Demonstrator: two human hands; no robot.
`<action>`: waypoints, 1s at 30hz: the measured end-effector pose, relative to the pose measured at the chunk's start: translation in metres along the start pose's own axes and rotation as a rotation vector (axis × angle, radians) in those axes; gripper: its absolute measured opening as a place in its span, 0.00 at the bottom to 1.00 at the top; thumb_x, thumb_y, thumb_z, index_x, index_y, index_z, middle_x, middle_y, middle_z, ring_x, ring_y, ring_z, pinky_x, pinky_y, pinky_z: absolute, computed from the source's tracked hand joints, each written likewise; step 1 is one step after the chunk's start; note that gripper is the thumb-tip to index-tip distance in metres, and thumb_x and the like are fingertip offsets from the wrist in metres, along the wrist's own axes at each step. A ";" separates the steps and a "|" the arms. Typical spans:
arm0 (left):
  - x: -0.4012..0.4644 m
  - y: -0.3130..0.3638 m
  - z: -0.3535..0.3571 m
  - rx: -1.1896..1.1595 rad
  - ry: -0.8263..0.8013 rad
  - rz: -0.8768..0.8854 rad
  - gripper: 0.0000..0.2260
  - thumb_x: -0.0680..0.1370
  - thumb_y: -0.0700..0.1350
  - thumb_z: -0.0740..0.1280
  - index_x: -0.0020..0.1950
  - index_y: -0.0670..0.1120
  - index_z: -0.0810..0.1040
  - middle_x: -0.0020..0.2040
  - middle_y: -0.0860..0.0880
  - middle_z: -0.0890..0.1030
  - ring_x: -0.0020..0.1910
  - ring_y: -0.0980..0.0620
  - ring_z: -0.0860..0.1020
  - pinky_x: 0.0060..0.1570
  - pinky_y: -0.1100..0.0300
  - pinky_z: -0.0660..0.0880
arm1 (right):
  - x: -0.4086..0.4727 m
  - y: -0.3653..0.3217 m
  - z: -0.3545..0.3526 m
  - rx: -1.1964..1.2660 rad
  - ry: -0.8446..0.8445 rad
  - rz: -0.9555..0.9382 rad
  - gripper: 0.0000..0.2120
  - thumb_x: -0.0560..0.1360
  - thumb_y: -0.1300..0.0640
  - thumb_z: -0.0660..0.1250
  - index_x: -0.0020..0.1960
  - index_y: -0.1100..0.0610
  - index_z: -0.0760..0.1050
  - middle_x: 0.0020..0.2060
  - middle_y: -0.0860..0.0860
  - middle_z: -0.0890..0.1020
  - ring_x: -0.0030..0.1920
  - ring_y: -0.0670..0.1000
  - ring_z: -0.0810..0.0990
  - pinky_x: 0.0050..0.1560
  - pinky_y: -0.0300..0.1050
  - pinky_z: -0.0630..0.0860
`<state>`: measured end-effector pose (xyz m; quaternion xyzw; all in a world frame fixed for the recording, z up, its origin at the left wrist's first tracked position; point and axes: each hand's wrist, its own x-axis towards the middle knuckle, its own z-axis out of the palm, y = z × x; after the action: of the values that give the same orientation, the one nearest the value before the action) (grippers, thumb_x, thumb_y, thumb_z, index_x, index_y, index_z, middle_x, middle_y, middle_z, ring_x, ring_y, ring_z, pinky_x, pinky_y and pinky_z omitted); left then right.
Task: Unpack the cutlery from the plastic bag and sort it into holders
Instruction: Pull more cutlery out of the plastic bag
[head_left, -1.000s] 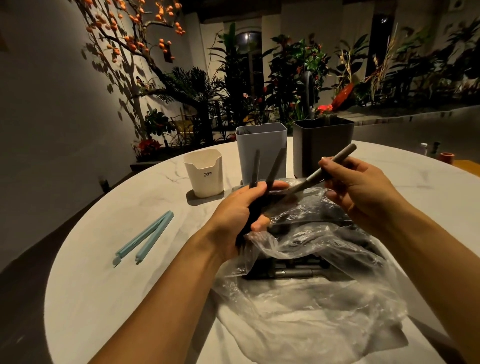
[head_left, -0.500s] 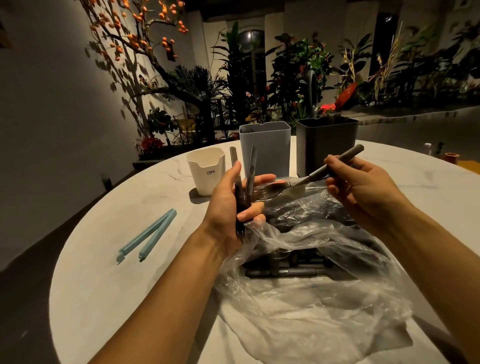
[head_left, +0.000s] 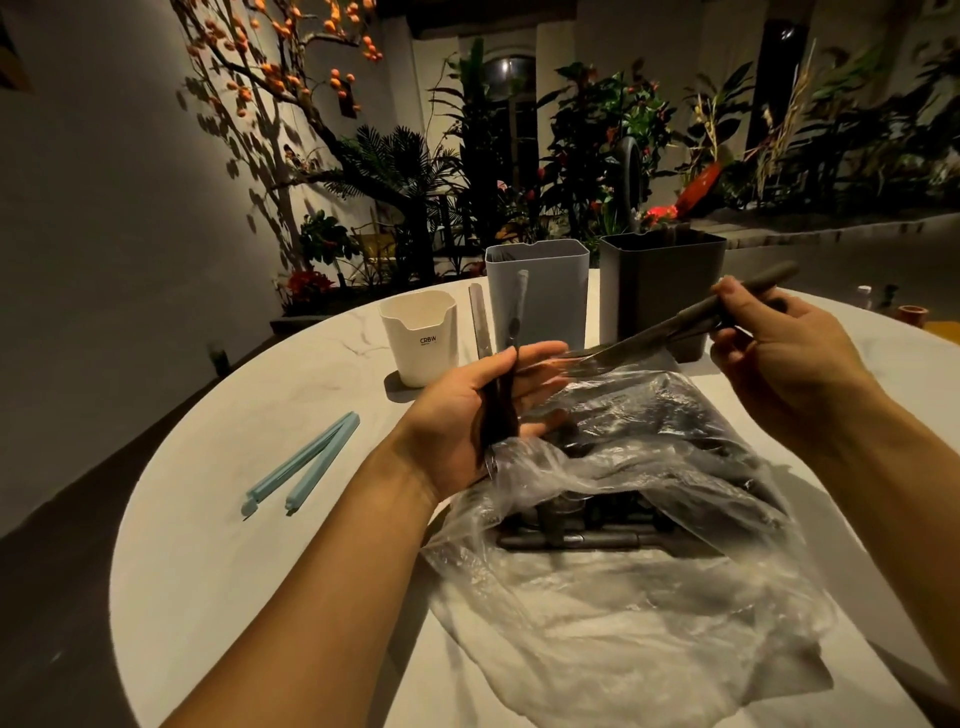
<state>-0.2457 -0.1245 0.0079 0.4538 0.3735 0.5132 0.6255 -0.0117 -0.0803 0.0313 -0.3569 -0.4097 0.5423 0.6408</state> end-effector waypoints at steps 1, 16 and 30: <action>0.001 0.001 -0.003 -0.015 -0.005 0.008 0.21 0.86 0.49 0.50 0.69 0.43 0.76 0.66 0.44 0.80 0.69 0.46 0.76 0.70 0.44 0.70 | 0.001 0.000 0.000 0.001 0.013 0.003 0.07 0.79 0.55 0.66 0.52 0.58 0.78 0.45 0.54 0.78 0.35 0.44 0.74 0.35 0.31 0.75; 0.001 0.005 -0.001 -0.297 -0.176 0.137 0.21 0.86 0.51 0.48 0.72 0.48 0.73 0.70 0.43 0.76 0.69 0.43 0.76 0.71 0.37 0.66 | -0.005 0.006 0.008 0.041 -0.051 0.086 0.09 0.79 0.53 0.65 0.52 0.58 0.77 0.44 0.55 0.80 0.30 0.43 0.75 0.31 0.31 0.75; -0.001 -0.001 0.018 0.166 -0.211 -0.130 0.19 0.86 0.51 0.54 0.64 0.38 0.75 0.39 0.47 0.77 0.29 0.56 0.68 0.29 0.64 0.65 | -0.019 0.022 0.033 -0.306 -0.244 -0.012 0.15 0.68 0.49 0.71 0.50 0.57 0.81 0.45 0.57 0.82 0.46 0.53 0.78 0.44 0.45 0.73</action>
<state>-0.2285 -0.1285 0.0125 0.5304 0.3753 0.3884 0.6534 -0.0520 -0.0947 0.0219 -0.3794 -0.5641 0.5091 0.5279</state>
